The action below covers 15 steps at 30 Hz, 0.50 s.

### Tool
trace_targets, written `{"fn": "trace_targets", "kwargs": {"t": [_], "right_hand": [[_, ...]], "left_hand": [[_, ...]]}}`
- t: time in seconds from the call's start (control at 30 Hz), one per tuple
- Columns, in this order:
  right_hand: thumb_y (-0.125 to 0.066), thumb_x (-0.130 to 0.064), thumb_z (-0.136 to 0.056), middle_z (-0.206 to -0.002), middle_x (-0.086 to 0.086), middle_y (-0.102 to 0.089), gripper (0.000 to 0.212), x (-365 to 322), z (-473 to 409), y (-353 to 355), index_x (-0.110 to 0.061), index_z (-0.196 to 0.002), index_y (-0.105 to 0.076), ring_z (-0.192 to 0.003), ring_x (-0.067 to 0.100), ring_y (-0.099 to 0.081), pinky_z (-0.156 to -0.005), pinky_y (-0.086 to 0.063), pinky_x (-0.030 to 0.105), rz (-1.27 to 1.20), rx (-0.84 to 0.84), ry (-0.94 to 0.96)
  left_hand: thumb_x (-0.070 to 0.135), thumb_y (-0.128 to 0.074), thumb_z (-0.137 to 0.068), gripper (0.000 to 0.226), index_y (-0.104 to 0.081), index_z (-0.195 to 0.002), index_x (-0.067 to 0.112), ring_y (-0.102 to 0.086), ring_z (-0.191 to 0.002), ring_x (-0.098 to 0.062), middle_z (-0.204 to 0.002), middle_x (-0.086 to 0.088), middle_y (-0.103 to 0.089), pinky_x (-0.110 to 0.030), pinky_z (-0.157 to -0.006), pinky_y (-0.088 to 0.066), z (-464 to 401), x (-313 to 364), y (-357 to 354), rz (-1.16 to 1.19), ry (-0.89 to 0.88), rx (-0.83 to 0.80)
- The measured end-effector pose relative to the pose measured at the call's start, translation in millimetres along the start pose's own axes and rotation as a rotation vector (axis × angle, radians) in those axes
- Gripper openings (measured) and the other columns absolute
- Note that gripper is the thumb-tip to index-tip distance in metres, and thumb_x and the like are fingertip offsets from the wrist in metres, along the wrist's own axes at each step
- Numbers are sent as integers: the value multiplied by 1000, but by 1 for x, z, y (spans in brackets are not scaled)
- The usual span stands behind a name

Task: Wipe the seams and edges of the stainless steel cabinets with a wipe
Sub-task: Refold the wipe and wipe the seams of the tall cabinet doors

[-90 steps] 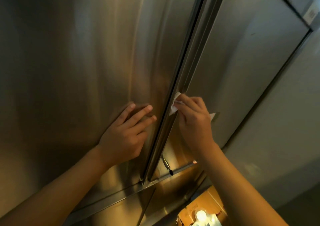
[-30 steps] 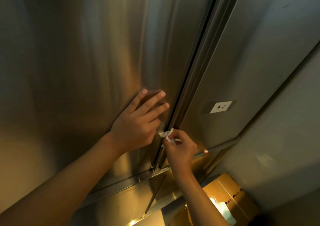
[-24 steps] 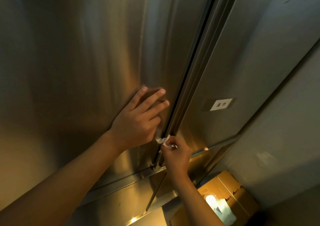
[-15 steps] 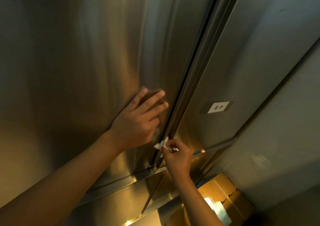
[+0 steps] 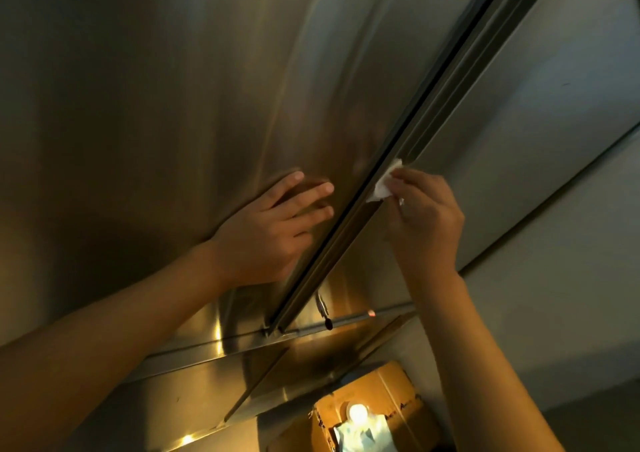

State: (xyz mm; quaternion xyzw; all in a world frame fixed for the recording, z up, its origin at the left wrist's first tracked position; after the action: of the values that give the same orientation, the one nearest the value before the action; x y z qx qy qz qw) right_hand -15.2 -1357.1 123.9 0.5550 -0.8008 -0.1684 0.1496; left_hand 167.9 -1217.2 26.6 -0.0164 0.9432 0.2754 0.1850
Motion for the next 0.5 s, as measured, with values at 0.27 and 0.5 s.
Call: {"fn": "trace_targets", "kwargs": {"t": [0.27,0.5], "right_hand": [[-82,7,-80,-104,10,-73,21,-7,105,-49,-2,-99,-79,-93,21,-63,-87,-43,15,-23,-189,-58],[-81,-1,-81,-109,6,-72,25,-9,175,-81,-6,-106,-78,-96,20,-64,-77,-57,29,-90,-349,-147]], "left_hand": [[25,-54,-100,23,-75,-94,18,-35,-152,-35,-145,-10,-62,-57,-128,-13,0,-1,2,-11,-4,-22],[26,-49,-101,30,-76,-91,17,-34,-153,-34,-146,-9,-61,-60,-126,-18,0,1,2,-7,7,-42]]}}
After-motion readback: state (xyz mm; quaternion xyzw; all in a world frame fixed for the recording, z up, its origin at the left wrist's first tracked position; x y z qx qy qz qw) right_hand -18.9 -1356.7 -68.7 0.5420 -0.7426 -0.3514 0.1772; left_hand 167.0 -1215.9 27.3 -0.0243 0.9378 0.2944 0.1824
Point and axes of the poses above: each hand's wrist, its own z-axis away from the middle knuckle, its own y-axis out of the back of the hand, x = y × z, the point moved 1 cm from there along -z, towards the middle knuckle
